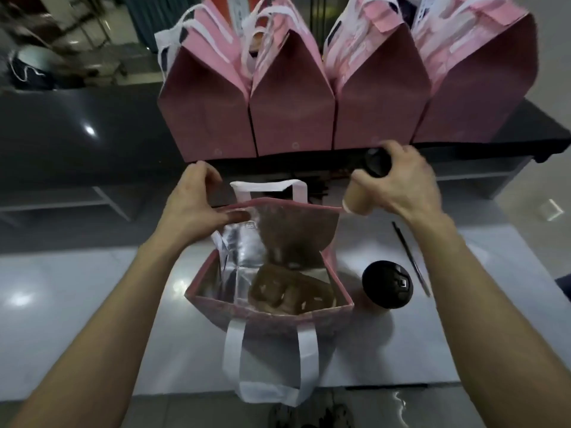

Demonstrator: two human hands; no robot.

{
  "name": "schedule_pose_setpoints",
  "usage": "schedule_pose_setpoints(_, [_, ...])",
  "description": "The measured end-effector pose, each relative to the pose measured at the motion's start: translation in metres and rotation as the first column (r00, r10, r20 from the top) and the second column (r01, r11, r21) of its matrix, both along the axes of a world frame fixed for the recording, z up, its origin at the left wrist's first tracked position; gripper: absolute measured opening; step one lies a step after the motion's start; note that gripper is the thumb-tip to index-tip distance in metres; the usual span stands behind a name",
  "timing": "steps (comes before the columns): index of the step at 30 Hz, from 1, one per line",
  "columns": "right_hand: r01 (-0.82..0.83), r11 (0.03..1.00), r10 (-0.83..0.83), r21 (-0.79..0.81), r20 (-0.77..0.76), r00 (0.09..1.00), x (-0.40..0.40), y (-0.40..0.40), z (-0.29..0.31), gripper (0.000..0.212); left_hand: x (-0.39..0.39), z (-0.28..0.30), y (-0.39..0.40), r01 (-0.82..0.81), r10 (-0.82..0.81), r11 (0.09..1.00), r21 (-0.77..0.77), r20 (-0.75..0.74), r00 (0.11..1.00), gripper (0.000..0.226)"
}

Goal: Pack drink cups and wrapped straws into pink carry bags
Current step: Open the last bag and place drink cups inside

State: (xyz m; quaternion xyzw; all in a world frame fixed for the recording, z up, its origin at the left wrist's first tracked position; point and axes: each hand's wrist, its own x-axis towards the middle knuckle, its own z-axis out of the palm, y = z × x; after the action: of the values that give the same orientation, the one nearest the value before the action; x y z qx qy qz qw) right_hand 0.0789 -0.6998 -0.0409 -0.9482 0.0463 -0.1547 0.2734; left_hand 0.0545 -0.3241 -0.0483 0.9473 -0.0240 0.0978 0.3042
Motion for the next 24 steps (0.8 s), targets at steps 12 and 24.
schedule_pose_setpoints(12, [-0.617,0.751,0.64,0.235,-0.025,0.768,-0.089,0.06,0.101,0.05,-0.054,0.008,0.02,0.383,-0.367,0.865,0.323,-0.111,0.924,0.101])
schedule_pose_setpoints(24, [-0.802,0.493,0.439,-0.337,-0.699,0.564,-0.044,0.172,-0.03,0.095,-0.059,-0.002,0.029,0.605,-0.545,0.74,0.295,-0.264,0.795,0.151])
